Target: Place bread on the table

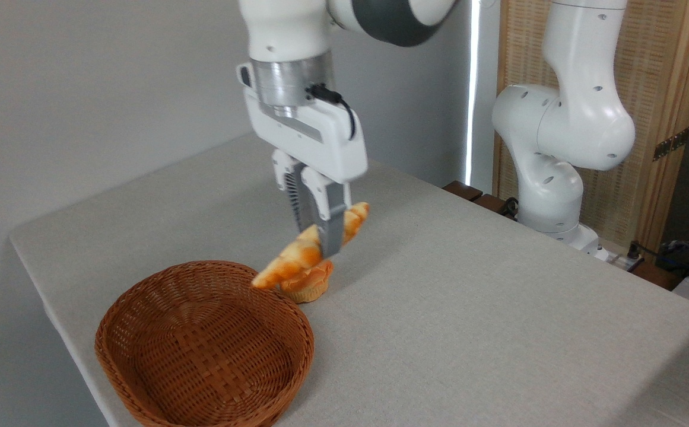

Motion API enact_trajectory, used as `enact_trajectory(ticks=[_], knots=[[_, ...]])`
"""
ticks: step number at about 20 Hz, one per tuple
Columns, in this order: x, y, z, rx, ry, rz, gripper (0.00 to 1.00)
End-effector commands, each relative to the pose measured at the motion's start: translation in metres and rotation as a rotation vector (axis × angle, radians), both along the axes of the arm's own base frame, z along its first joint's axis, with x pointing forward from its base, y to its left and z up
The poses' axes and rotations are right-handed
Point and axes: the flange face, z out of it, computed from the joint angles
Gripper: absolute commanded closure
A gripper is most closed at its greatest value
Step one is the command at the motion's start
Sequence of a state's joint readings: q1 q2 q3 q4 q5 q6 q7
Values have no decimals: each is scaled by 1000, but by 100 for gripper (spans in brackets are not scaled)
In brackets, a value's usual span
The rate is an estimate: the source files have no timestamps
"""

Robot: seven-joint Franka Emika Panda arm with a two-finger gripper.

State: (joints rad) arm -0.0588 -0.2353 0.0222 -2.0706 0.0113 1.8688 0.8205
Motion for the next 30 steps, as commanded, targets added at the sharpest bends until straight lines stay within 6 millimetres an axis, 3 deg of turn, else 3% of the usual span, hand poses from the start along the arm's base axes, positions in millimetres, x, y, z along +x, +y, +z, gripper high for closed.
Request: enact_trajectory(ticks=[1, 3, 4, 8, 9, 25, 27, 30], knots=[[-23, 14, -33, -6, 63, -28, 61], [-22, 17, -36, 5, 63, -29, 59], [-22, 18, -38, 20, 68, -33, 53], [-23, 19, -41, 28, 75, -30, 7], [-23, 21, -41, 27, 77, -26, 0], [-23, 24, -37, 24, 68, -9, 0], [-21, 23, -28, 22, 49, 9, 0], [-10, 14, 9, 13, -10, 91, 0]])
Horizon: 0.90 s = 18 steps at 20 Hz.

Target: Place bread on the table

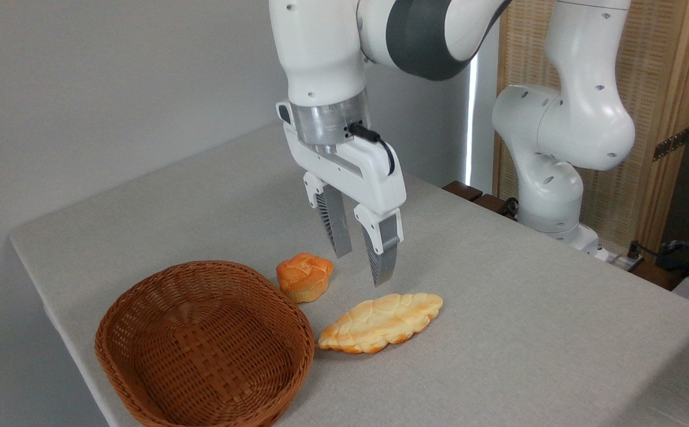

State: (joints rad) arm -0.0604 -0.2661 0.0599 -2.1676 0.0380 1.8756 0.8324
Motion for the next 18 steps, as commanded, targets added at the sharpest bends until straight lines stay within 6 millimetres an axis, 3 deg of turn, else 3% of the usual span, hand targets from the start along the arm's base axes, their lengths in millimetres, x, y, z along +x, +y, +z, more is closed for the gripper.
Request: enact_trajectory(ticks=[1, 6, 9, 12, 18], knots=[[12, -13, 55, -4, -82, 97, 0], [31, -44, 93, -35, -65, 72, 0], [58, -52, 119, -62, -48, 123, 0], [77, -59, 129, -66, -62, 133, 0], [87, -84, 128, -68, -64, 92, 0]])
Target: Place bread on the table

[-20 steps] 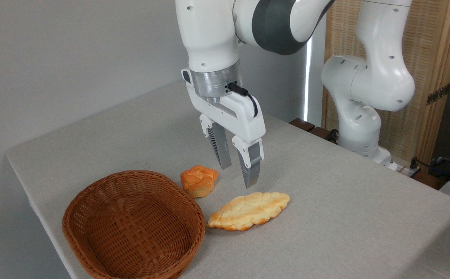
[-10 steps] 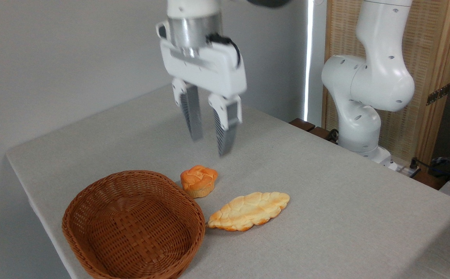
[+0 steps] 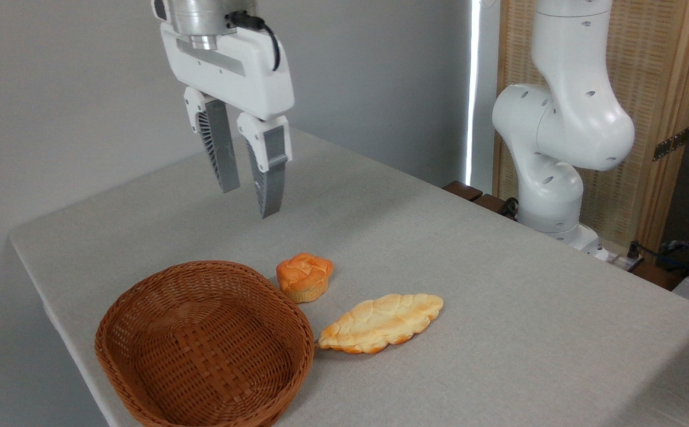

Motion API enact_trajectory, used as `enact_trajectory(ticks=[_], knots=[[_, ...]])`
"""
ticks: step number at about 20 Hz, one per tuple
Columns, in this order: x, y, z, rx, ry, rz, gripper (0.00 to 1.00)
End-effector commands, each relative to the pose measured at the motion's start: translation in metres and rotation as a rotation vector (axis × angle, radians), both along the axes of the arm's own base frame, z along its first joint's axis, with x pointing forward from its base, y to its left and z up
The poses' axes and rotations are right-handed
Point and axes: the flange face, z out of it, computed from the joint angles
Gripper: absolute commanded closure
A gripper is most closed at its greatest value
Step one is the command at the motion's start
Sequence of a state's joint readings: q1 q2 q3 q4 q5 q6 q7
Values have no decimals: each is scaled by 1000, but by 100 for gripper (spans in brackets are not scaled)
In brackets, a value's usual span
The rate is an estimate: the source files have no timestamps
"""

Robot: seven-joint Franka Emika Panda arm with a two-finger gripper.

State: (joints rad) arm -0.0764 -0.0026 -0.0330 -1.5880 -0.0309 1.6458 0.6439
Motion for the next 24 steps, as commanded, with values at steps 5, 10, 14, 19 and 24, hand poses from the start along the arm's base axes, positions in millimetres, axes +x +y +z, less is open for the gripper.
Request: enact_trajectory(ticks=[5, 10, 14, 19, 24], knots=[[0, -15, 7, -10, 18, -5, 0], [-3, -7, 9, -8, 22, 7, 0], [-4, 2, 9, -2, 28, 21, 0], [-10, 5, 6, 6, 71, 12, 0], [-9, 5, 5, 6, 67, 12, 0]])
